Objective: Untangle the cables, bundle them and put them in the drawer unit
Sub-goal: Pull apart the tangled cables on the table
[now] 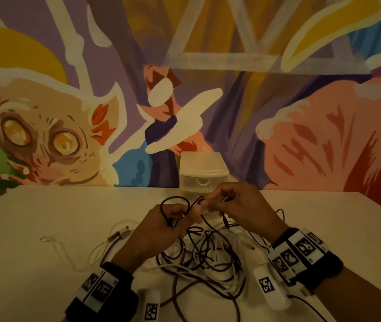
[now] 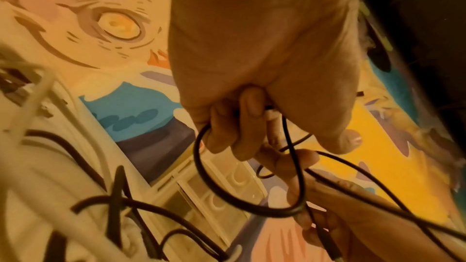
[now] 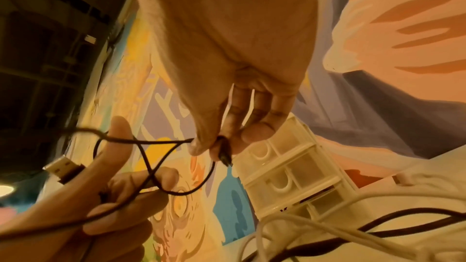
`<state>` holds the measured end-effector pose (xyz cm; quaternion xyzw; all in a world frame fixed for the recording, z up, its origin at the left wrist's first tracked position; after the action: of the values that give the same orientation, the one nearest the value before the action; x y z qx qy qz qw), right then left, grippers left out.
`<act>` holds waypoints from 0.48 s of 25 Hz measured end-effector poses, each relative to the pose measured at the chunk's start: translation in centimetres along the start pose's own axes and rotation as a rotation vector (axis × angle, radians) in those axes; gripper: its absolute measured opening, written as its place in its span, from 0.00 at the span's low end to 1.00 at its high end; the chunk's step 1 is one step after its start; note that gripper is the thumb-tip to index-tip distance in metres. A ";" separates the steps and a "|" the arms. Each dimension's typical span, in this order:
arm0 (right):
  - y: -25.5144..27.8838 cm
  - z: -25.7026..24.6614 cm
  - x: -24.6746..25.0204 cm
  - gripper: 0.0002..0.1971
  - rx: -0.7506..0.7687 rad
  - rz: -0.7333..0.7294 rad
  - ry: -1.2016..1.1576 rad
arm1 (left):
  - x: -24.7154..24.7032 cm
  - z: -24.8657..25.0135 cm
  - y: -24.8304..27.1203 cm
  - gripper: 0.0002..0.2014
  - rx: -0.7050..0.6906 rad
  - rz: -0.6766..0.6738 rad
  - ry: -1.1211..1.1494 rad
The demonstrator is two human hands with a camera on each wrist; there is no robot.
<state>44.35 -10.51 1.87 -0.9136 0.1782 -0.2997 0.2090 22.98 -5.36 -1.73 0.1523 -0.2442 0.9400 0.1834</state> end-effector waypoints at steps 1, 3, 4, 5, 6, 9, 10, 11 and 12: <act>0.1 0.1 0.1 0.06 -0.003 0.009 0.023 | -0.4 0.1 0.0 0.19 0.003 -0.023 0.018; 0.0 0.2 0.5 0.06 -0.024 0.013 0.027 | -0.7 -0.1 -0.3 0.19 0.009 -0.011 0.052; -0.1 0.2 1.1 0.06 -0.038 0.017 0.012 | -0.6 -0.5 -0.7 0.20 0.015 0.029 0.068; 0.0 0.0 1.9 0.06 -0.045 0.022 -0.002 | -0.2 -0.7 -0.9 0.20 0.026 0.073 0.084; 0.2 -0.1 2.7 0.05 -0.048 0.034 -0.004 | 0.2 -0.5 -0.9 0.18 0.022 0.097 0.089; 0.8 0.6 7.2 0.01 -0.057 0.078 0.069 | 2.1 0.4 -0.8 0.13 0.016 0.135 0.071; 0.9 1.2 9.4 0.02 -0.086 0.082 0.135 | 2.8 0.4 -0.8 0.14 0.045 0.193 0.047; 0.9 2.0 11.9 0.04 -0.134 0.091 0.268 | 3.5 0.3 -0.9 0.16 0.086 0.252 0.034; 0.7 3.0 14.5 0.08 -0.197 0.097 0.494 | 4.1 0.2 -0.8 0.19 0.130 0.290 0.042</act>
<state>57.00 -16.78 6.20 -0.8191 0.2955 -0.4846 0.0835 19.76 -3.68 0.30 0.1071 -0.1982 0.9735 0.0404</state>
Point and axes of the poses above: each hand's wrist, its own y-axis away from the middle knuckle, its own x-axis out of the back of the hand, z = x × y, the point moved 2 cm from there along -y, towards the middle knuckle, and after that the axes turned 11 degrees about z, right-handed, at the moved point
